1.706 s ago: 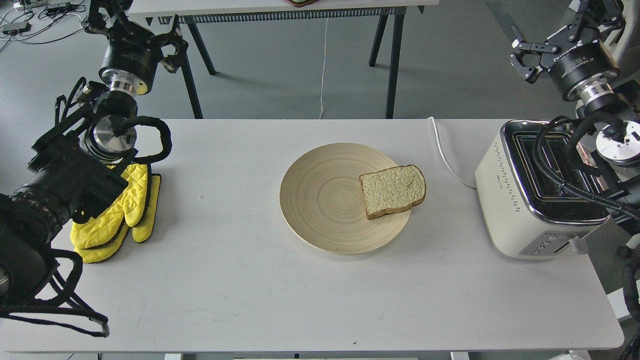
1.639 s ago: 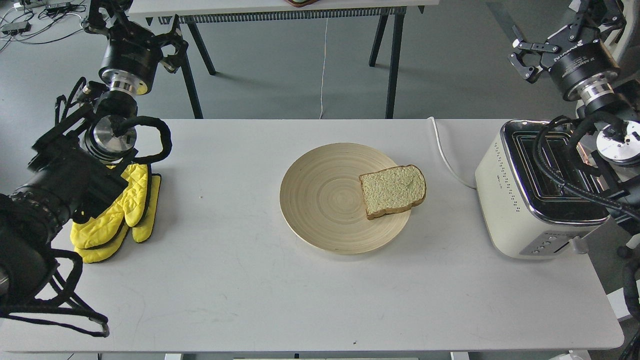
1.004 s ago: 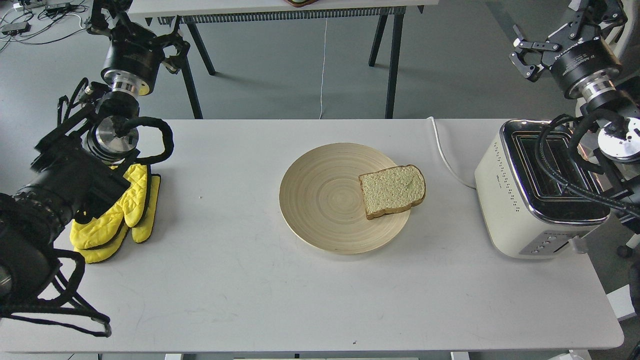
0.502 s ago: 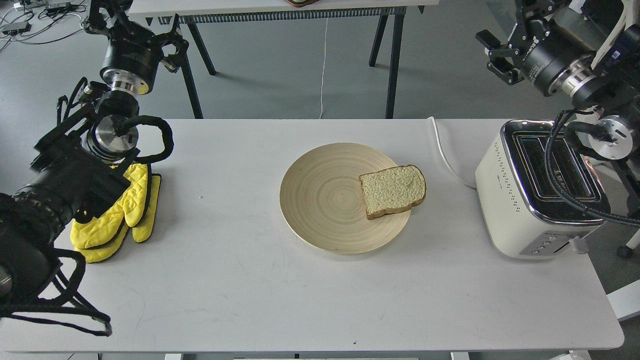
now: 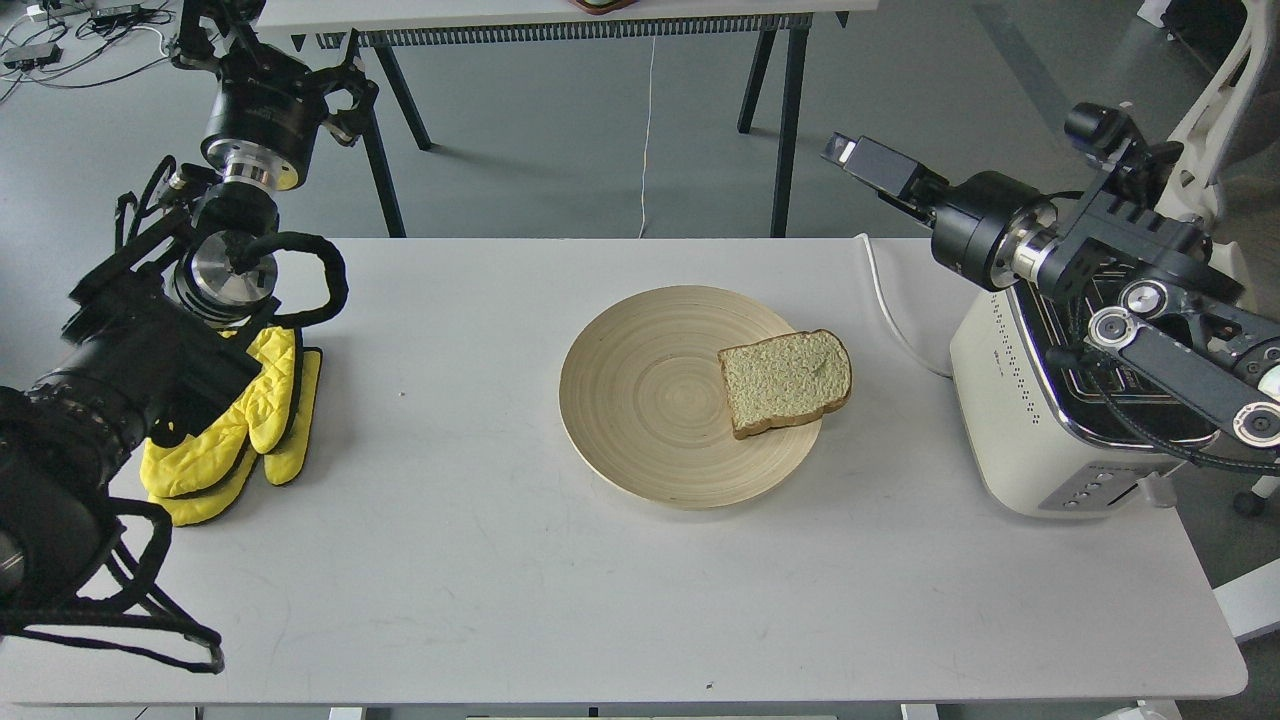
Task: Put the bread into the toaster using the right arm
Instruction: 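Move the right gripper from above the toaster toward the bread slice, then close the right gripper on the edge of the bread slice in the bowl, then lift the bread slice with the right gripper up over the toaster, then lower the bread slice into the toaster slot and release it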
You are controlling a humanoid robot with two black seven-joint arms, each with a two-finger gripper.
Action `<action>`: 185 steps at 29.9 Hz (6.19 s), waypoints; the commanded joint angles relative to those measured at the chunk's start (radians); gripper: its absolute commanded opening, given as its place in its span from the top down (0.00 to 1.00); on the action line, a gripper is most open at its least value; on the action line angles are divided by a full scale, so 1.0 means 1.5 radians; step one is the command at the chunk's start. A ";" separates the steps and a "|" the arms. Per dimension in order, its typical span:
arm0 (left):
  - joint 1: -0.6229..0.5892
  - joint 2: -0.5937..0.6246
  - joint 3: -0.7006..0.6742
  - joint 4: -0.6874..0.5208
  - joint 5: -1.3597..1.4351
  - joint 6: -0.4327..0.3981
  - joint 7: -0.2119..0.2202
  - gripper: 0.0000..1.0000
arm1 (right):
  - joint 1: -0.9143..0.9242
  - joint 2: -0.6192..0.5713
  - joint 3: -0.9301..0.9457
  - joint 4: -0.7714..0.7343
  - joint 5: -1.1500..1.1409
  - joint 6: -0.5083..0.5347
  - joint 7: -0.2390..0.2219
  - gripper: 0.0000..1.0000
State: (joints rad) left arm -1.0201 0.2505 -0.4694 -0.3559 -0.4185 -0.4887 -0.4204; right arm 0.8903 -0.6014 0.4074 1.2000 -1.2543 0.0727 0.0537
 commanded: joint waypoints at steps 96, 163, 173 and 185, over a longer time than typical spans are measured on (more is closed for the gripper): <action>0.000 -0.001 0.000 0.000 0.001 0.000 0.000 0.00 | -0.096 0.172 -0.027 -0.163 -0.057 -0.078 -0.061 1.00; 0.000 -0.001 0.001 0.000 0.001 0.000 0.000 0.00 | 0.017 -0.473 -0.100 0.200 -0.047 0.046 -0.078 1.00; 0.000 -0.001 0.001 0.000 0.001 0.000 0.000 0.00 | 0.015 -0.479 -0.102 0.203 -0.047 0.045 -0.078 1.00; 0.000 -0.001 0.001 0.000 0.001 0.000 0.000 0.00 | 0.014 -0.443 -0.100 0.196 -0.046 0.044 -0.078 0.50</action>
State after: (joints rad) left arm -1.0201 0.2483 -0.4679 -0.3559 -0.4172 -0.4887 -0.4203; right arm 0.9111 -1.2754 0.2557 1.4938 -1.3261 0.1388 -0.0646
